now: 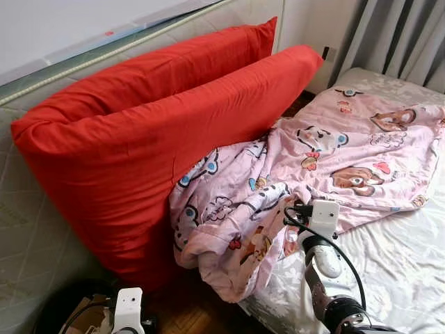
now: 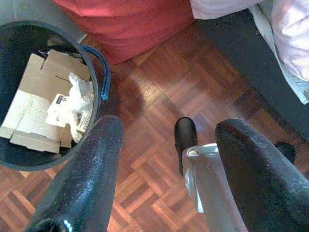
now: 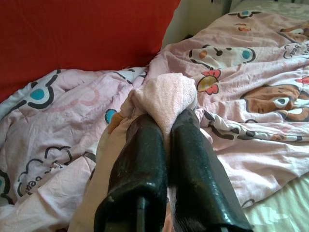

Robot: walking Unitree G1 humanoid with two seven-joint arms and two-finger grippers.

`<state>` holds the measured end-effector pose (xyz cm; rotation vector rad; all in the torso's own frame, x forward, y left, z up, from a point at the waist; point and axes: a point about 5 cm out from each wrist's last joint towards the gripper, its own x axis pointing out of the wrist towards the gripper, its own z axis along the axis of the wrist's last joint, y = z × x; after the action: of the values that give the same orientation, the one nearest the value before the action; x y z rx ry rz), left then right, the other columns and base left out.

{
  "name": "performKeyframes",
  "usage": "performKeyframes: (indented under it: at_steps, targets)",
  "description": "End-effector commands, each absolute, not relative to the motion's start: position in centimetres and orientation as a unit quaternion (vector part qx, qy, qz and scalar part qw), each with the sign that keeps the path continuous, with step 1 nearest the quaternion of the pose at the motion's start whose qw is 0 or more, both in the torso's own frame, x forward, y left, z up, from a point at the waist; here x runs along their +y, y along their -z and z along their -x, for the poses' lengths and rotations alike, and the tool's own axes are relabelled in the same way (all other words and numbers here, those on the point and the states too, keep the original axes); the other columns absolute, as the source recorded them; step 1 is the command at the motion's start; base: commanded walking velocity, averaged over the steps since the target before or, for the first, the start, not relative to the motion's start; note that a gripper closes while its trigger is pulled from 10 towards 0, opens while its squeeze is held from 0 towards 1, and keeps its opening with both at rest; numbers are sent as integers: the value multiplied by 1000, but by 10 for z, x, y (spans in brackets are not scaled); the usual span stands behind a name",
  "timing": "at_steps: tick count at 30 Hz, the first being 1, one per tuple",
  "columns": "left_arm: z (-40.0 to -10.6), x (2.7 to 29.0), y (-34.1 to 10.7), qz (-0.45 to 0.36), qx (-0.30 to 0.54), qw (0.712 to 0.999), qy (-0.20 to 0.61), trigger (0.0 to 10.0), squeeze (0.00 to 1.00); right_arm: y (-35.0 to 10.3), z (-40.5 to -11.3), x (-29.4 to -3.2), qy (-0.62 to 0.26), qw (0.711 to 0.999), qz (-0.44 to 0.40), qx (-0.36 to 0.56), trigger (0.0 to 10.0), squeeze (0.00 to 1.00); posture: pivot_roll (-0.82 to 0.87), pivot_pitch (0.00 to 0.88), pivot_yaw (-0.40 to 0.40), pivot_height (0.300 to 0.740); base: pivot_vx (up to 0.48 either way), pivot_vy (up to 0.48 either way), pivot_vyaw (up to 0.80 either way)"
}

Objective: Clean up the room

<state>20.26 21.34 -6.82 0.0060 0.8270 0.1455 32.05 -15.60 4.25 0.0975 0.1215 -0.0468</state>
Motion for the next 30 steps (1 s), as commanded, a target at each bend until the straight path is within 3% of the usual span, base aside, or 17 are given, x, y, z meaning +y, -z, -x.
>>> performKeyframes:
  at_steps: [1, 6, 30]
  targets:
    - [-196, 218, 71, -5, 409, 909, -76, 10000, 0, -40, -317, -154, 24, 997, -48, 61, 10000, 0, 27, 151, 32, 740, -240, 0, 0]
    - [-195, 219, 71, -4, 409, 909, -78, 10000, 0, -39, -316, -154, 25, 997, -49, 61, 10000, 0, 29, 157, 35, 740, -48, 0, 0]
    - [-195, 220, 71, -3, 408, 910, -78, 10000, 0, -37, -314, -153, 29, 996, -49, 62, 10000, 0, 33, 164, 37, 740, -274, 0, 0]
